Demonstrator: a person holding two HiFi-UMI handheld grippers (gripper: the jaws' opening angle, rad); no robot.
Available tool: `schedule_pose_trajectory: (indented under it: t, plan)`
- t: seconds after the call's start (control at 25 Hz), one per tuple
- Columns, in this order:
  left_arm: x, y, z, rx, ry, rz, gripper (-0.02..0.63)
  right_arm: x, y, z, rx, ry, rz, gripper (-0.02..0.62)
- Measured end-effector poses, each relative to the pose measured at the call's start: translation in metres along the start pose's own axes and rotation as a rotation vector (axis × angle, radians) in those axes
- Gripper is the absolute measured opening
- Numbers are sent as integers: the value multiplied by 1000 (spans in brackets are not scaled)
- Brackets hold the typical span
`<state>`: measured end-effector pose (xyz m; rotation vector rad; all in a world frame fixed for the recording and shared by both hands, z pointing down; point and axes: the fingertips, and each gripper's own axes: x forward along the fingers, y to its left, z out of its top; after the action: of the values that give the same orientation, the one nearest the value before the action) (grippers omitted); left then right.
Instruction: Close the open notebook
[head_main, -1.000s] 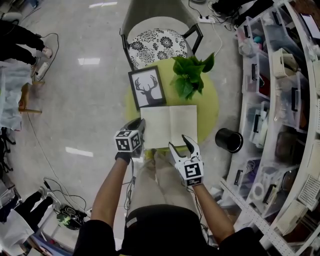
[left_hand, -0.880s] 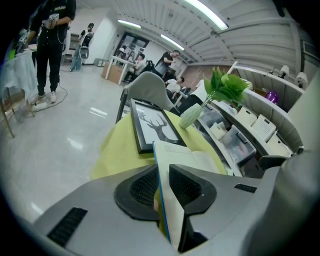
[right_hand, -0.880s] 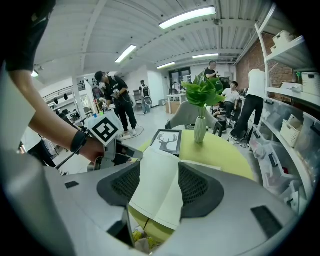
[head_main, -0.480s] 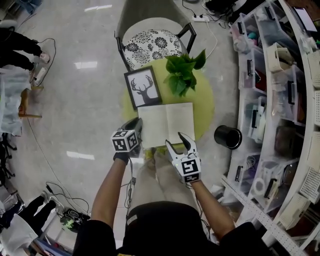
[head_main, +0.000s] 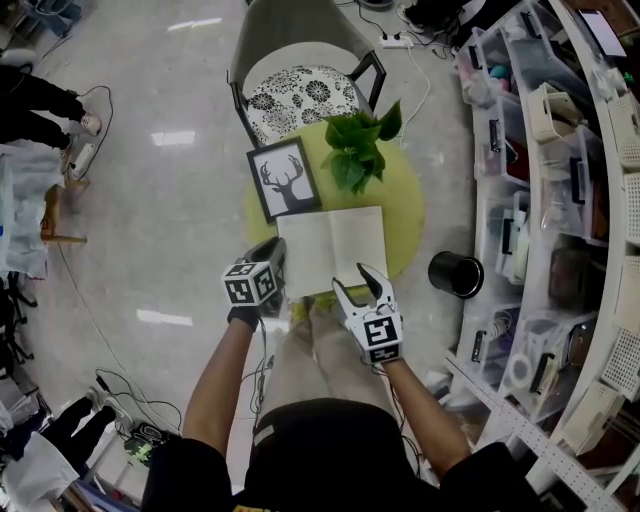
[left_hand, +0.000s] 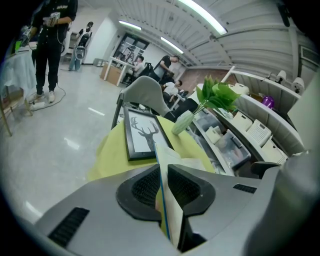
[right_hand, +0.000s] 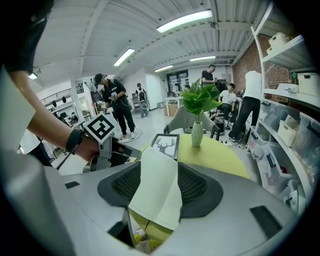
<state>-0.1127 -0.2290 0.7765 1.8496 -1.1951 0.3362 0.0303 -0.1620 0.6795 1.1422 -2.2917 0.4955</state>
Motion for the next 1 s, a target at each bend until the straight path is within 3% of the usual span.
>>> schedule_pose_trajectory:
  t: [1.0]
  plan:
    - [-10,-46,19,40,-43,-29,52,-23,-41,17,-11,-48,-95,204]
